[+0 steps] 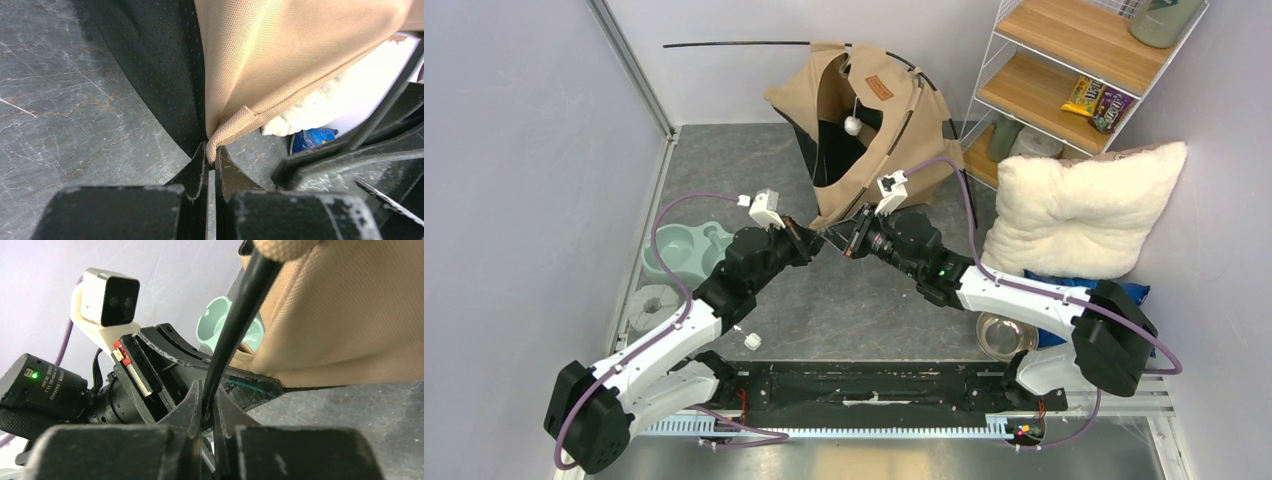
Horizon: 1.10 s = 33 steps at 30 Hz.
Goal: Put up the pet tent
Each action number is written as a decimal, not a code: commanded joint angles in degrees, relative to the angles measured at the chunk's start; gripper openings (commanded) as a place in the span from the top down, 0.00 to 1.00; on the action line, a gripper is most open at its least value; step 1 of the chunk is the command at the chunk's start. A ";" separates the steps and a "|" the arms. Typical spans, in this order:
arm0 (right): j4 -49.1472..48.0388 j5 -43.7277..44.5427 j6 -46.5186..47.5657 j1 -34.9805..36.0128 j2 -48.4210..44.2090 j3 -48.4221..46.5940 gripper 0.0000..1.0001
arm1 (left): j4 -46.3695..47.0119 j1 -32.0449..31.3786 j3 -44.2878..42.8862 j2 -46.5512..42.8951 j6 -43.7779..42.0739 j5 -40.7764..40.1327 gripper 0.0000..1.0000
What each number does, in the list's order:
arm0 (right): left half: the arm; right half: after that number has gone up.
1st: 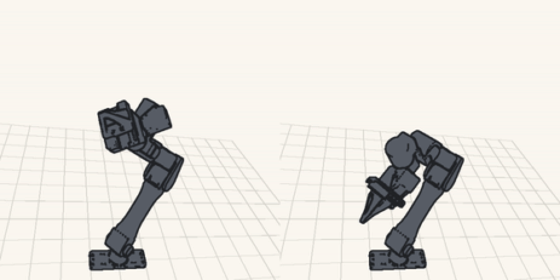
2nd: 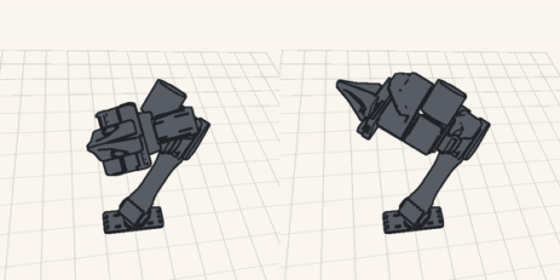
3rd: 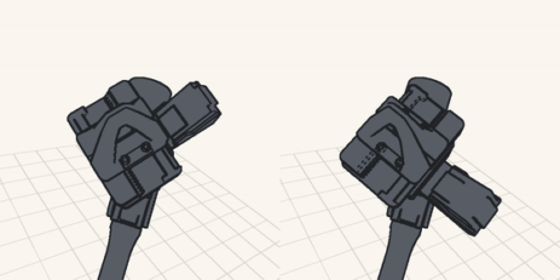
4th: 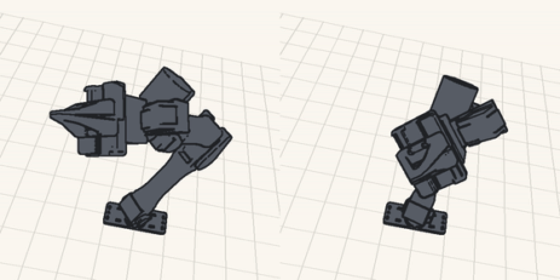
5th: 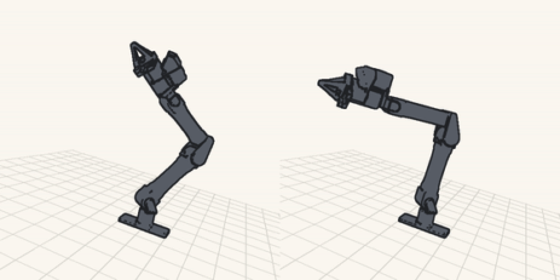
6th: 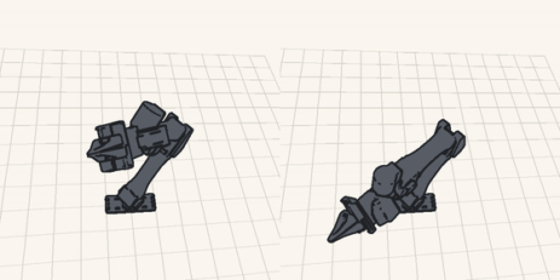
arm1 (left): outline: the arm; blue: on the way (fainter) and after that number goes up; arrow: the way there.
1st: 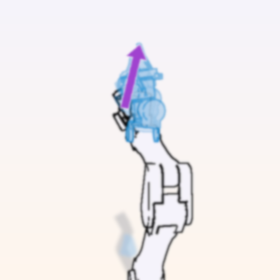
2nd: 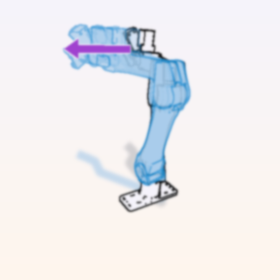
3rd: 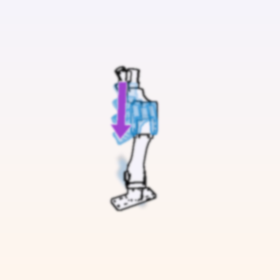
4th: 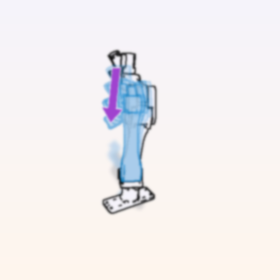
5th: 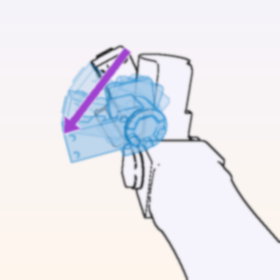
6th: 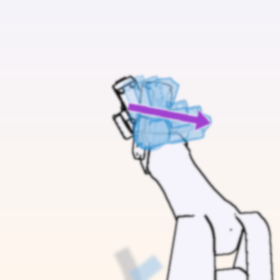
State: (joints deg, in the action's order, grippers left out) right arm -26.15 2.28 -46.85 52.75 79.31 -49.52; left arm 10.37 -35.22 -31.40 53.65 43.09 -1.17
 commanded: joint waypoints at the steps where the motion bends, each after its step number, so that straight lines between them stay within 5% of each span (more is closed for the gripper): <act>1: -2.10 1.64 -0.35 0.07 0.68 -0.97 1.00 | 1.79 -0.13 -0.20 0.53 -1.24 0.99 0.98; 18: -9.39 20.19 7.28 -0.15 -5.80 -2.07 1.00 | 19.30 -0.11 13.11 -0.57 -12.78 2.71 0.98; 33: -19.02 28.21 7.59 -3.99 -3.00 -5.30 1.00 | 21.00 -0.12 18.51 -3.82 -15.95 -0.24 0.98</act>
State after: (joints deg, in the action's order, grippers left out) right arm -30.37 14.35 -41.54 54.24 77.78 -49.47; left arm 37.93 -35.29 -16.60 50.68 29.78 1.45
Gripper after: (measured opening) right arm 0.034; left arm 0.047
